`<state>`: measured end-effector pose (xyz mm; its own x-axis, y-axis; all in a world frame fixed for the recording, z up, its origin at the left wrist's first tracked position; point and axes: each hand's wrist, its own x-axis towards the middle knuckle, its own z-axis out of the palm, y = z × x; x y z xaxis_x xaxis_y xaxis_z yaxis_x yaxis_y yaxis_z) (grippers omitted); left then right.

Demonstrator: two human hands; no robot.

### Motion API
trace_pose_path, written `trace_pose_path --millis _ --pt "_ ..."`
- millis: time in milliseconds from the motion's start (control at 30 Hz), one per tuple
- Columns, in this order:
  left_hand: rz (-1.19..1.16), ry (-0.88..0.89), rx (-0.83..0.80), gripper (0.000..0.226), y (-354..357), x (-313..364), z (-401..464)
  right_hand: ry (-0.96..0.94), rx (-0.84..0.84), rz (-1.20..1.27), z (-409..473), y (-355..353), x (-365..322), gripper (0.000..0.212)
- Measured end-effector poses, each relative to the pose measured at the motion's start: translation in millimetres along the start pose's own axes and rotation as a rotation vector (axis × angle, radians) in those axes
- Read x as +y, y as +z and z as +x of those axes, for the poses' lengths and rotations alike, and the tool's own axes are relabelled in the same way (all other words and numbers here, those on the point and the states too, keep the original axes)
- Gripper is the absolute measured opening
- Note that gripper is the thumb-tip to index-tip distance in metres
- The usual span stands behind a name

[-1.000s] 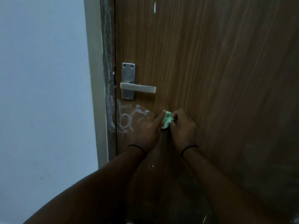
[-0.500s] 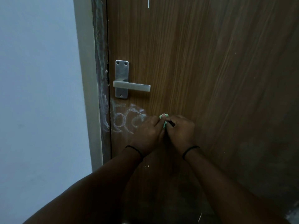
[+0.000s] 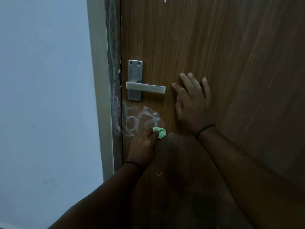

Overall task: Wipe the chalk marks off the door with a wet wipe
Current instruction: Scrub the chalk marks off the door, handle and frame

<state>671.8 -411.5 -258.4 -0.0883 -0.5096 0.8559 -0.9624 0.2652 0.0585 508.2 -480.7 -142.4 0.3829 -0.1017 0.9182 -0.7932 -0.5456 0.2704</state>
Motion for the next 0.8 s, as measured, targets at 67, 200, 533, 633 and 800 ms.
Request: trace_pose_path --millis 67,200,533,633,800 --pt "0.004 0.017 0.0 0.019 4 -6 -8 -0.04 -0.058 -0.08 -9 12 10 0.046" --pt "0.0 0.04 -0.005 0.026 14 -11 -17 -0.086 -0.017 -0.167 -19 29 20 0.051" --pt "-0.049 0.087 0.073 0.034 15 7 19 -0.086 0.044 -0.175 -19 31 19 0.048" --pt "-0.013 0.189 -0.03 0.038 20 2 -15 -0.086 0.055 -0.17 -21 32 20 0.049" --pt "0.011 0.231 0.023 0.03 18 5 -7 -0.087 0.075 -0.176 -20 35 21 0.049"
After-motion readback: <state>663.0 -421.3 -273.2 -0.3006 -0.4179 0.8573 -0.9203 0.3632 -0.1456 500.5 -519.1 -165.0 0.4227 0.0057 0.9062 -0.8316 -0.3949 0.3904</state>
